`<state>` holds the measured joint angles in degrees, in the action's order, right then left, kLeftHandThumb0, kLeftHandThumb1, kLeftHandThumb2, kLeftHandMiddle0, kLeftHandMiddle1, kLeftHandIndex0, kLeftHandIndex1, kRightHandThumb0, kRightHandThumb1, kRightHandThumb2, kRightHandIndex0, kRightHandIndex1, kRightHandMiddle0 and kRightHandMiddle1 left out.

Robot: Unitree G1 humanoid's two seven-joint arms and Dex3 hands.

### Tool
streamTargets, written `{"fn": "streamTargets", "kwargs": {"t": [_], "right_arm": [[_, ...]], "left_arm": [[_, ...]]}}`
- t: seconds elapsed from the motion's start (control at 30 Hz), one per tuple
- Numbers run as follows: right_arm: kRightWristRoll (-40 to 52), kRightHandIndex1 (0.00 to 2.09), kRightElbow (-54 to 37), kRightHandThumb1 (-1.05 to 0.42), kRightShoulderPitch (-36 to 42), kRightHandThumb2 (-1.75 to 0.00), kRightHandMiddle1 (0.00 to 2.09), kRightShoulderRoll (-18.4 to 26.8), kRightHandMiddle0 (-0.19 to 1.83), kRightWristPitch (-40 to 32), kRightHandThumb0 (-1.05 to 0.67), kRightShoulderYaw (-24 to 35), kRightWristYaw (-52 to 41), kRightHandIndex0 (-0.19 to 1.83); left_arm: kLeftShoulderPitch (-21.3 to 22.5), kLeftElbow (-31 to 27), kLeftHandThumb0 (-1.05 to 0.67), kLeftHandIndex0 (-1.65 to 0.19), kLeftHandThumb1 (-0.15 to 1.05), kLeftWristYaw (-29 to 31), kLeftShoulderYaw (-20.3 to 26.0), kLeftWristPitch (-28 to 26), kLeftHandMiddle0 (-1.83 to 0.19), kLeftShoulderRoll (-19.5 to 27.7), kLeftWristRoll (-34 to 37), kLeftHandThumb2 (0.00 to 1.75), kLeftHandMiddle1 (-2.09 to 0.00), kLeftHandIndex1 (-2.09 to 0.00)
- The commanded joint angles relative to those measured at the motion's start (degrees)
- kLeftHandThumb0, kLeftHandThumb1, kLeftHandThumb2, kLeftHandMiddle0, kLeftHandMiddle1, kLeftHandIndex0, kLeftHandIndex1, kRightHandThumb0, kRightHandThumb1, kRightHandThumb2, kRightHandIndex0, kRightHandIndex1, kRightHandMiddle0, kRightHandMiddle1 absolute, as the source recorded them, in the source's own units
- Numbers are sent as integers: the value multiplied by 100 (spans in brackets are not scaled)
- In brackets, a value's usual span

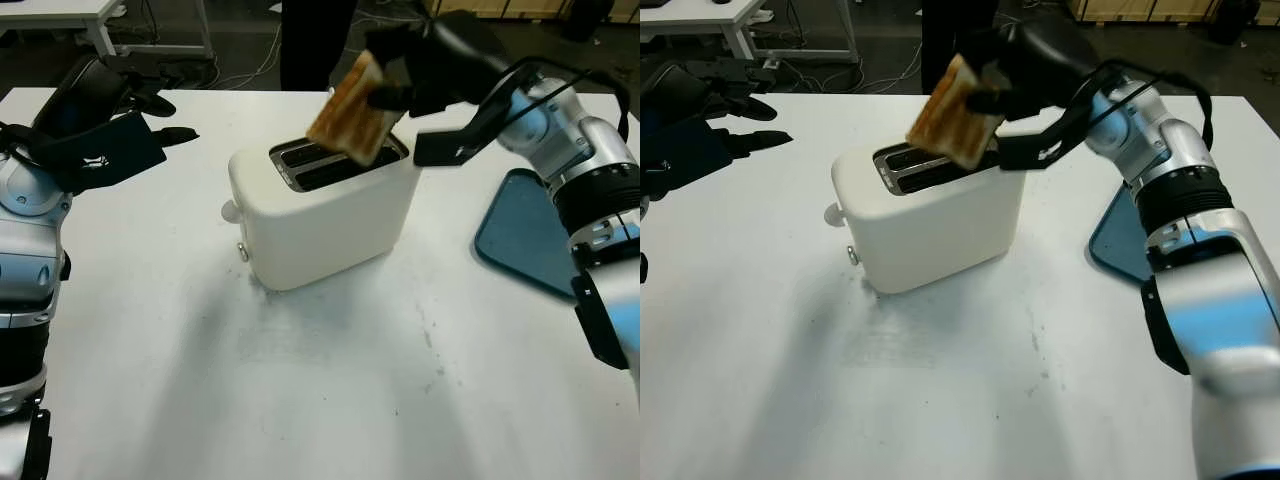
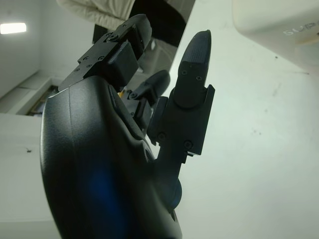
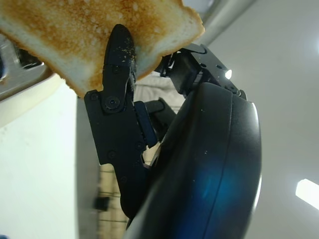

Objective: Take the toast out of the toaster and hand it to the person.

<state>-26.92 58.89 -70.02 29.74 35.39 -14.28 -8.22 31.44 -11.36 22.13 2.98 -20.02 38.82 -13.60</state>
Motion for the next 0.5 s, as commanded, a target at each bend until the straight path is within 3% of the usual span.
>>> {"fn": "streamTargets", "kwargs": {"t": [0.0,0.2,0.47], "right_arm": [[450,175,190,-92,-225,-42,175,-80,57,-224,-40,297,-305,89],[968,175,683,-92,-492,-38,175,-85,67,-880,-40,810,-277,97],[828,175,1324,-92,-618,-38,175,69,53,-1666,-33,980,613,83]], "left_arm": [[-44,-20,-35,-65,88,67,9,-41,-51,33,7,0,-59,-4],[-22,-43,-35,-66,88,80,-9,-77,-51,25,-31,0,-58,-3],[5,-71,-35,-66,88,108,-45,-148,-51,40,-74,0,-56,-3]]}}
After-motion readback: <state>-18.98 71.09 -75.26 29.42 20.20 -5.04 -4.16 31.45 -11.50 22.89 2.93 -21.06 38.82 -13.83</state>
